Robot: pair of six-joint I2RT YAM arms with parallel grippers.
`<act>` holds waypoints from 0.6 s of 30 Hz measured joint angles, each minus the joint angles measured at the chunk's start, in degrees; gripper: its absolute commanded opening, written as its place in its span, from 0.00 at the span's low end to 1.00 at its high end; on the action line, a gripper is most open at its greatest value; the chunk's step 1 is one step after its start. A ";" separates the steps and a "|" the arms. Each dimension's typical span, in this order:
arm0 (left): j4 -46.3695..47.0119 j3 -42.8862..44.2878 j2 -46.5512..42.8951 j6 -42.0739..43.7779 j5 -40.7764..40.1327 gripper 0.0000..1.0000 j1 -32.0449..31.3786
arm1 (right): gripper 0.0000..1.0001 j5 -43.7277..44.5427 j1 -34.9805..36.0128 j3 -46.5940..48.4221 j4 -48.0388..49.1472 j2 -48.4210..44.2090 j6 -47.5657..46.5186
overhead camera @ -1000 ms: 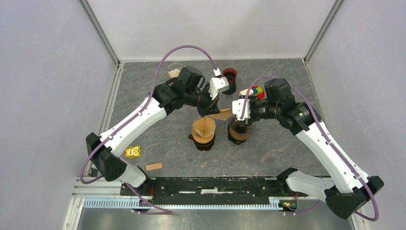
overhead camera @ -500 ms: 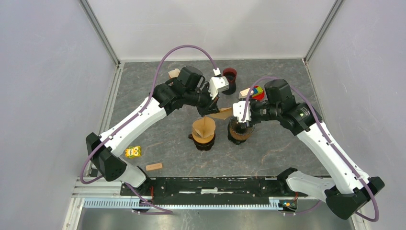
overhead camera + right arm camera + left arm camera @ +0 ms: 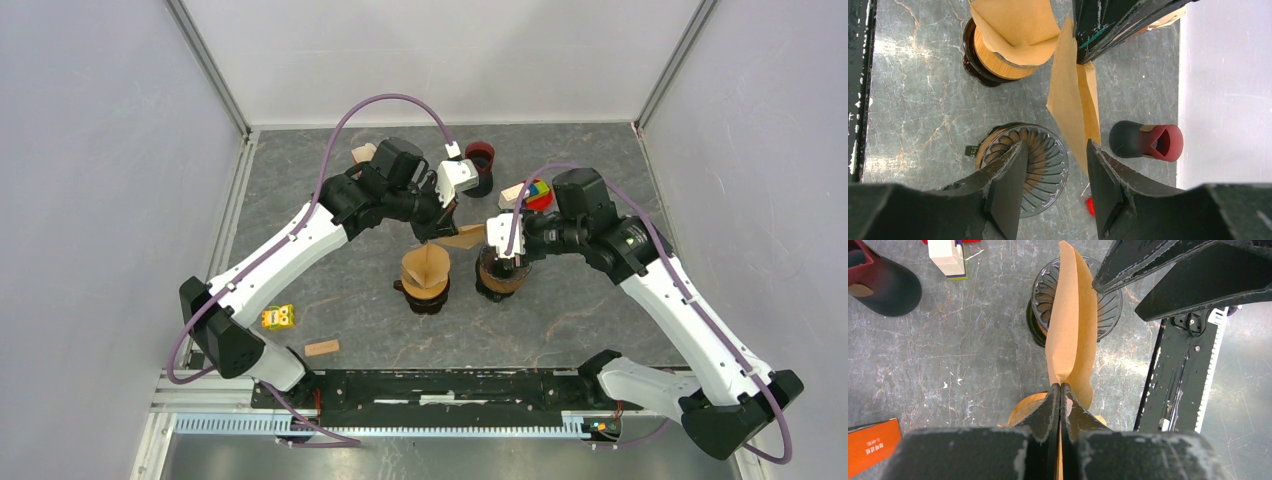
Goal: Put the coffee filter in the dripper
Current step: Pick up the coffee filter from the coffee filter holder.
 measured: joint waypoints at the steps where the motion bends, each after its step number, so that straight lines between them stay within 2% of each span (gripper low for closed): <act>1: 0.00 0.00 0.00 -0.02 0.00 0.02 0.00 | 0.53 0.00 0.00 -0.04 0.00 0.00 0.00; 13: 0.00 0.00 0.00 -0.02 0.09 0.02 0.00 | 0.50 0.00 0.00 -0.50 -0.13 0.85 -0.20; 18: 0.09 0.00 0.00 -0.52 0.13 0.02 0.00 | 0.41 -0.28 0.09 -0.55 -0.13 2.34 -0.39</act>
